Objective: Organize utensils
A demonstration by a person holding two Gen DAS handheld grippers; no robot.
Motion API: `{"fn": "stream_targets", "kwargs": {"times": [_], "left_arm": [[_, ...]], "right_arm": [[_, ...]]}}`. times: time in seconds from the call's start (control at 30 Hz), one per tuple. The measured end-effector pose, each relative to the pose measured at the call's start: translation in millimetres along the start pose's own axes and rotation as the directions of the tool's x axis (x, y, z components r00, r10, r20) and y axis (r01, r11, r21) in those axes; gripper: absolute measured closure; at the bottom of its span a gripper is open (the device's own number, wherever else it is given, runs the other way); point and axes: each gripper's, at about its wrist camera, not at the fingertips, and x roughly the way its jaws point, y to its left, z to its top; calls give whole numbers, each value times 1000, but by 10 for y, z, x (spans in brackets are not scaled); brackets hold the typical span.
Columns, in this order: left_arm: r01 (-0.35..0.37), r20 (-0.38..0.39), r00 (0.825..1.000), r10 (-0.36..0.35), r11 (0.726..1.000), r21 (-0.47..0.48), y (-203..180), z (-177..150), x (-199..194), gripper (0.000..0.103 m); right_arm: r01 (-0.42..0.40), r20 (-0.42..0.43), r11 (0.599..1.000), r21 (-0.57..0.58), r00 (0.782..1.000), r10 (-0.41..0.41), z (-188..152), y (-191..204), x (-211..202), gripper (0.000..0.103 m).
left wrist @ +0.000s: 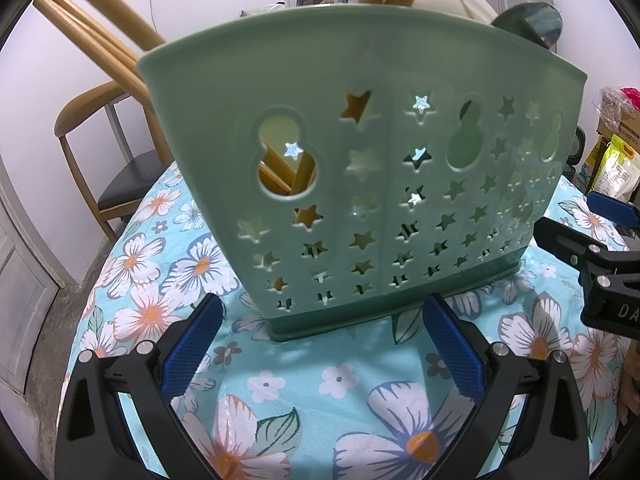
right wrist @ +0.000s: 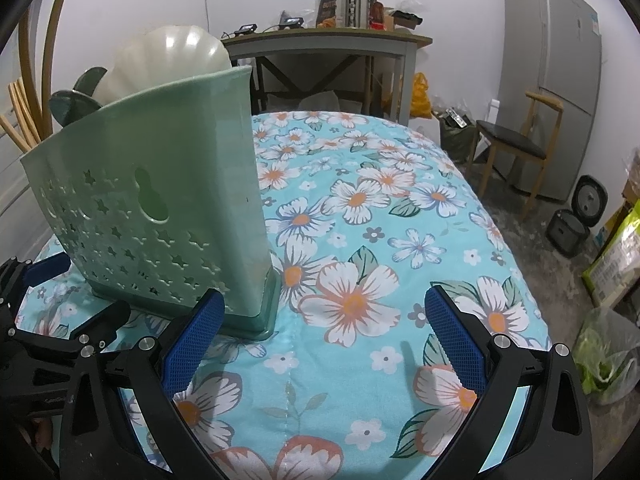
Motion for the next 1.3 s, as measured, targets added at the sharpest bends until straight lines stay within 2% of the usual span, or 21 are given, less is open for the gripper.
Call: {"fn": "stream_targets", "kwargs": {"times": [0.33, 1.3], "left_arm": [[0, 1, 1000, 0, 1000, 1, 1, -1, 1, 5], [1, -1, 1000, -1, 1000, -1, 7, 32, 8, 5]], "right_arm": [[-16, -24, 1000, 13, 1000, 17, 12, -22, 64, 7], [-20, -13, 999, 33, 1000, 20, 19, -50, 100, 7]]}}
